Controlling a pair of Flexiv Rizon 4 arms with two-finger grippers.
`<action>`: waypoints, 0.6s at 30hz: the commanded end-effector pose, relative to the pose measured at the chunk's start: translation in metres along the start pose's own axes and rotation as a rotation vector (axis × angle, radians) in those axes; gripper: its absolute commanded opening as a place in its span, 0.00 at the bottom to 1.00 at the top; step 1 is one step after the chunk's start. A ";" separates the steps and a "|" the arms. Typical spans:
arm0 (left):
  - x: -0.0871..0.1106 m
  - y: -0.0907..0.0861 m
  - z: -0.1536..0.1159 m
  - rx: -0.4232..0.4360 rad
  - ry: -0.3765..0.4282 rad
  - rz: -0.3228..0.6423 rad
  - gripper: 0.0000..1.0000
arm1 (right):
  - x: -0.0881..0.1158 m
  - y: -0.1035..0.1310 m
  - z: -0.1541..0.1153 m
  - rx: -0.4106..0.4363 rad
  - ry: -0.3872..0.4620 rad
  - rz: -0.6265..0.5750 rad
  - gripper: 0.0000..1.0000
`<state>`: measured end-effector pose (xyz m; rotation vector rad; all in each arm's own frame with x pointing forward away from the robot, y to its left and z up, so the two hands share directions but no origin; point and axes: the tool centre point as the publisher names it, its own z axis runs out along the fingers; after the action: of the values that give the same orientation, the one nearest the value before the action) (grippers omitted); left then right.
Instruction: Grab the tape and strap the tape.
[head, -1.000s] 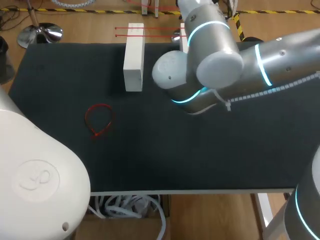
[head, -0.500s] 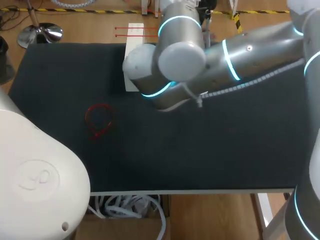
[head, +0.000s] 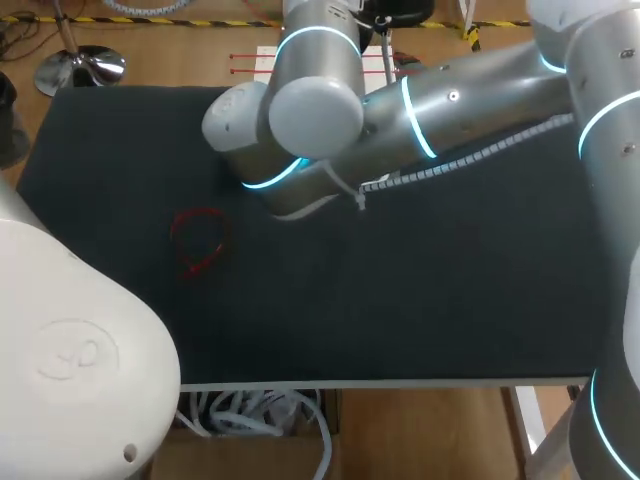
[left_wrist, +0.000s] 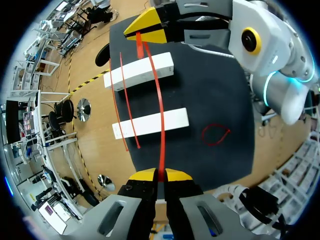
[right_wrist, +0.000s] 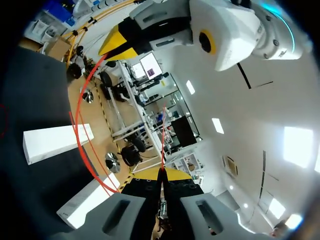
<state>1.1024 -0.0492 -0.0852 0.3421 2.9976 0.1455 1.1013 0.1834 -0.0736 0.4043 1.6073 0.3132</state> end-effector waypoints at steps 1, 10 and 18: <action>-0.001 -0.001 -0.001 -0.004 0.003 -0.001 0.00 | 0.003 0.009 0.000 0.032 -0.010 -0.026 0.00; -0.001 -0.001 -0.001 -0.004 0.003 -0.001 0.00 | 0.010 0.019 0.000 0.023 -0.063 -0.162 0.00; -0.001 -0.001 -0.001 -0.004 0.003 -0.001 0.00 | 0.013 0.027 0.001 0.039 -0.097 -0.203 0.00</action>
<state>1.1024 -0.0493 -0.0852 0.3421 2.9976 0.1458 1.1018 0.2046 -0.0718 0.2626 1.5535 0.1290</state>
